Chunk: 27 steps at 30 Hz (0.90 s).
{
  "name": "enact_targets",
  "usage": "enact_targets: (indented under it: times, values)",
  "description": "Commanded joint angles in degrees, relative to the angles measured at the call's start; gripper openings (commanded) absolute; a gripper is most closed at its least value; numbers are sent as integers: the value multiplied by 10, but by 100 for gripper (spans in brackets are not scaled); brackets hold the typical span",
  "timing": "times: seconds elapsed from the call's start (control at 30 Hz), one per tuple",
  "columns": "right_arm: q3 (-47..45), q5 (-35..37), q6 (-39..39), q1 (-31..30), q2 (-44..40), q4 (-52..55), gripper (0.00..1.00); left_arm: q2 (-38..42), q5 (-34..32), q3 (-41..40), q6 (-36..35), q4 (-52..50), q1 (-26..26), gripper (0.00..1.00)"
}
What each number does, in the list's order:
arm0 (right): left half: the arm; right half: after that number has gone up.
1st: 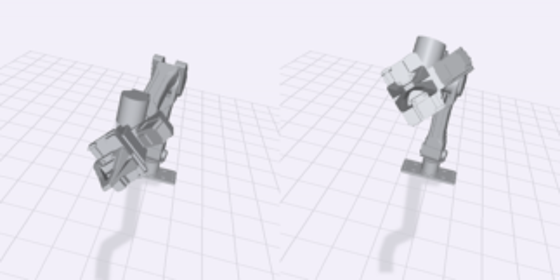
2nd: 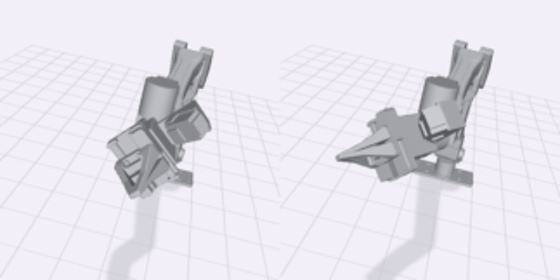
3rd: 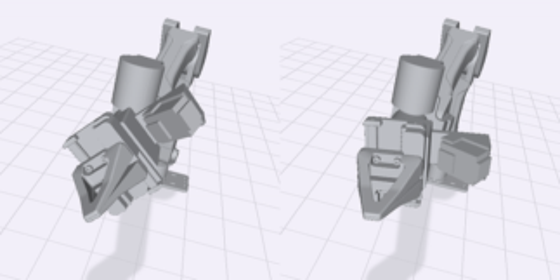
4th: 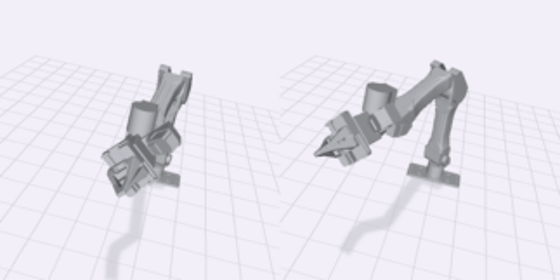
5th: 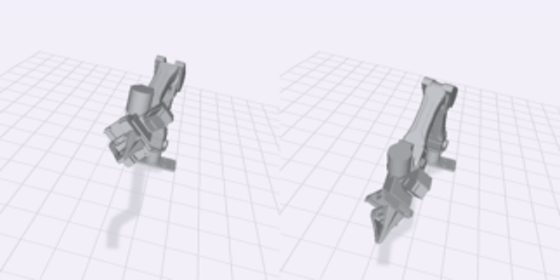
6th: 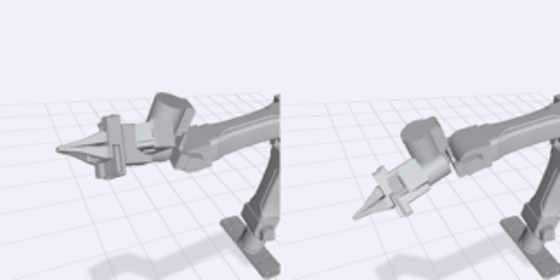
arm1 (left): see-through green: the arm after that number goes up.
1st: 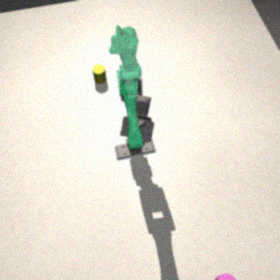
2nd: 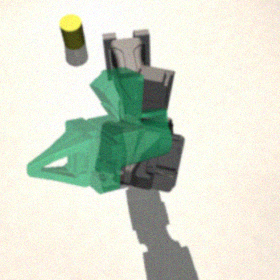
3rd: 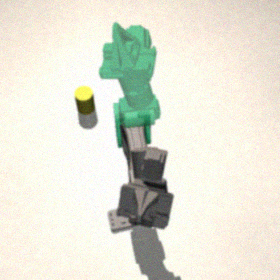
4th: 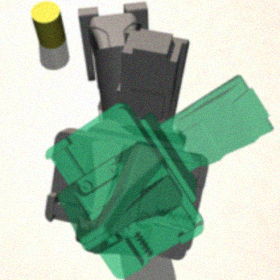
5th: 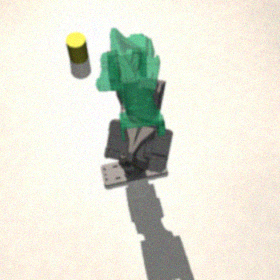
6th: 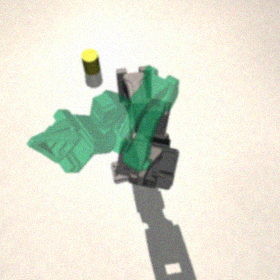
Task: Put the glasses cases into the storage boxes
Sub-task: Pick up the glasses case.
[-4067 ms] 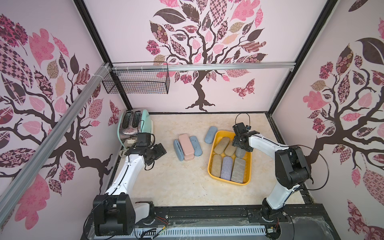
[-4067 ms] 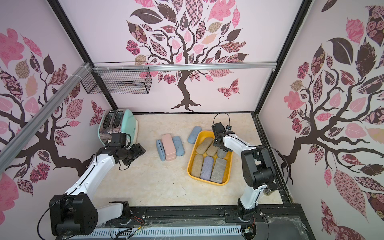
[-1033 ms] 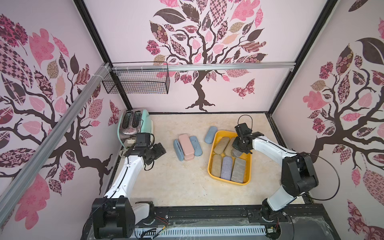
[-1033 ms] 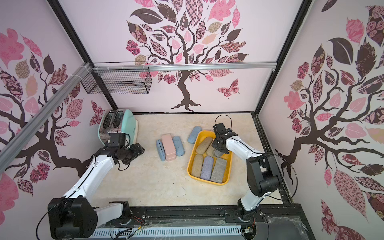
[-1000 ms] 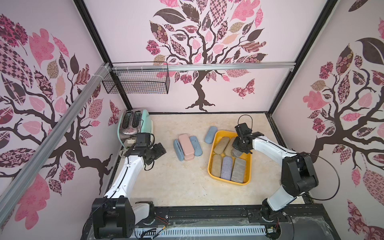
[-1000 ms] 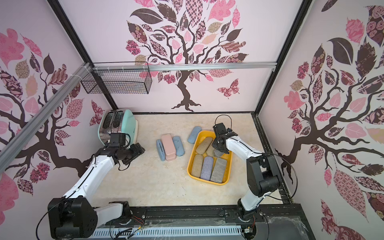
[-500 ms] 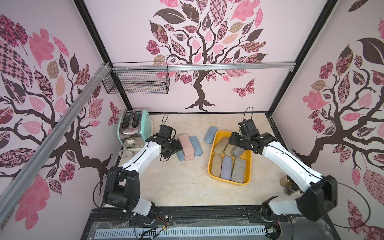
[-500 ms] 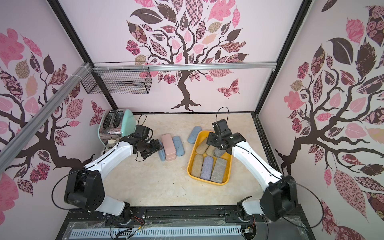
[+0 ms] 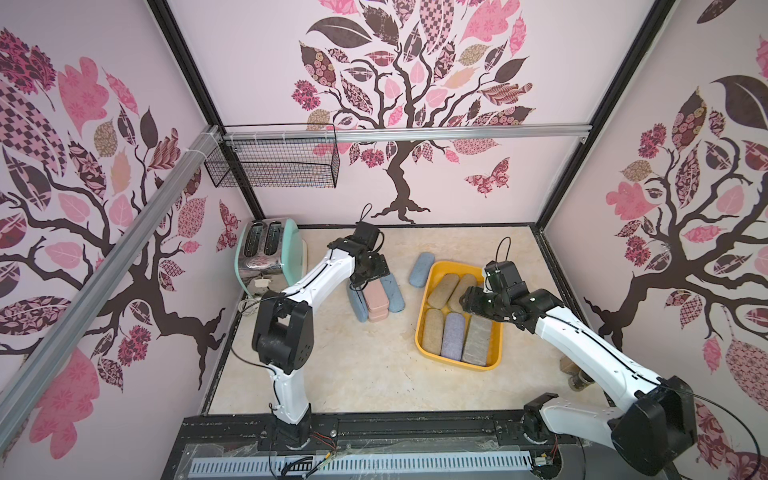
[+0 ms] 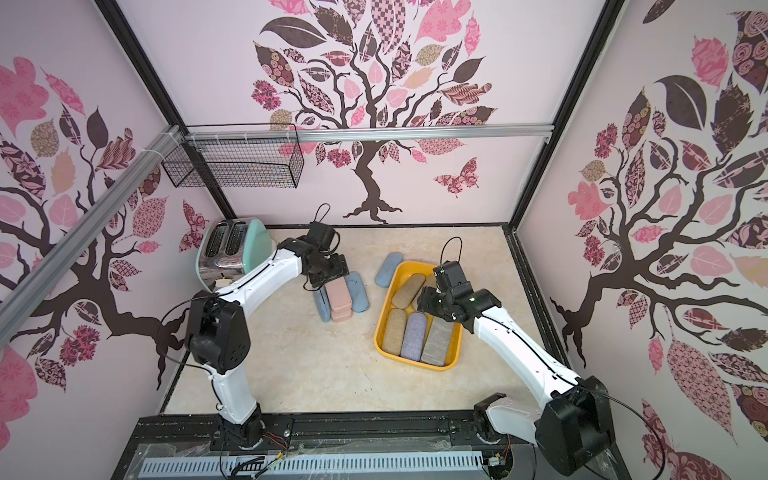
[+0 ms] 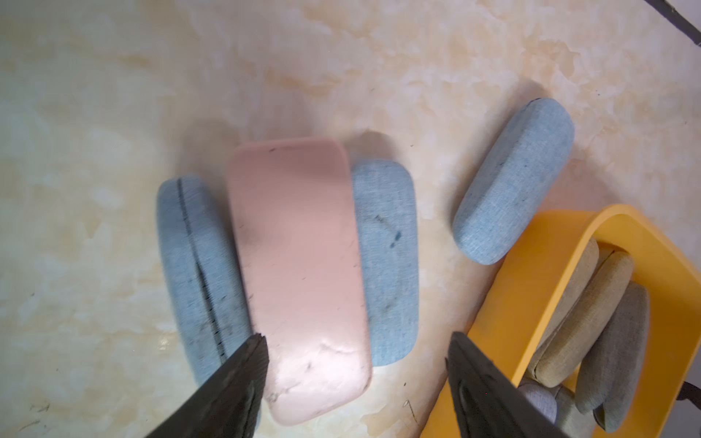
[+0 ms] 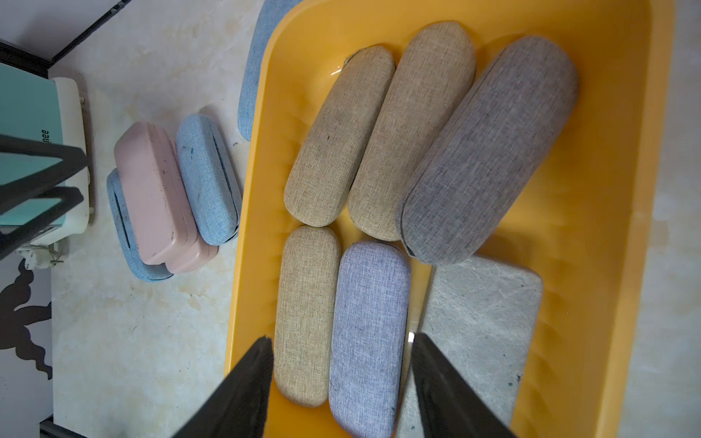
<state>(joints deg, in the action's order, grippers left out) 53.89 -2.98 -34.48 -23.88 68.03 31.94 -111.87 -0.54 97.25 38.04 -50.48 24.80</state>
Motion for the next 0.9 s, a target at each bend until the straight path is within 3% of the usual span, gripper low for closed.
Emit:
enact_targets:
  times: [0.0, 0.67, 0.87]
  values:
    - [3, 17, 0, -1, -31, 2, 61, -52, -73, 41, -26, -96, -5, 75]
    - [-3, 51, 1, -1, -46, 13, 61, -110, -65, 31, -11, -78, 3, 77]
    - [-1, 56, -1, -1, -58, 20, 59, -107, -36, 12, -7, -58, -5, 70]
